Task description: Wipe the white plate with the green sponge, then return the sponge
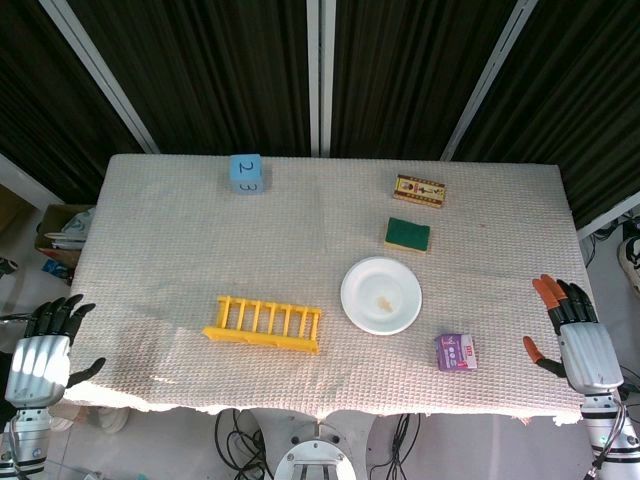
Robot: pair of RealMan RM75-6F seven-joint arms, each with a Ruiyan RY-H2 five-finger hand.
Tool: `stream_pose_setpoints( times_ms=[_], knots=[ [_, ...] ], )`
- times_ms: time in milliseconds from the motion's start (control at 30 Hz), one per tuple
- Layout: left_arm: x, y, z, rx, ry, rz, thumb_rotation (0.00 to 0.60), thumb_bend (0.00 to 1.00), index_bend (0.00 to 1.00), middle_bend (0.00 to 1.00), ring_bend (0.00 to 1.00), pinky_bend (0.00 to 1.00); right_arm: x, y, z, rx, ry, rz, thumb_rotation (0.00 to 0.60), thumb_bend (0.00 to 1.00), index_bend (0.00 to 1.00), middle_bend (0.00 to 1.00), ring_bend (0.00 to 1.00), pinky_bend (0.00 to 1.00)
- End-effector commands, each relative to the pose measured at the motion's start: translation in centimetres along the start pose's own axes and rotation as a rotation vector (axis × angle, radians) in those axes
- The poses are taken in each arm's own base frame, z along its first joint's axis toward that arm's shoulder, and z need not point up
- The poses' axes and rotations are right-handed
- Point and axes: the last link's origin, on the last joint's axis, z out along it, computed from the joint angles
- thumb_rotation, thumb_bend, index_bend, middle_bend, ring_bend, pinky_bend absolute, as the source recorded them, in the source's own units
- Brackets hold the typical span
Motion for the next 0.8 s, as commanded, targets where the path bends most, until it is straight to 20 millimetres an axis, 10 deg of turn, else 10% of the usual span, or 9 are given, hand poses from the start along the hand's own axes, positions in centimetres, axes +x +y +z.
stream_pose_setpoints(
  times_ms=[33, 333, 800],
  knots=[
    [0.0, 0.0, 0.1, 0.002, -0.005, 0.002, 0.6, 0.05, 0.22, 0.12, 0.11, 0.13, -0.1, 0.0, 0.0, 0.0, -0.003, 0.002, 0.6, 0.22, 0.06, 0.06, 0.0, 0.0],
    [0.2, 0.0, 0.0, 0.003, -0.002, 0.001, 0.6, 0.05, 0.22, 0.12, 0.11, 0.13, -0.5, -1.3, 3.4, 0.062, -0.048, 0.027, 0.6, 0.22, 0.06, 0.13, 0.0, 0.0],
    [-0.1, -0.3, 0.3, 0.018, -0.028, 0.008, 0.6, 0.05, 0.22, 0.12, 0.11, 0.13, -7.2, -6.8, 19.1, 0.067, -0.235, 0.033, 0.6, 0.18, 0.06, 0.11, 0.0, 0.0]
  ],
)
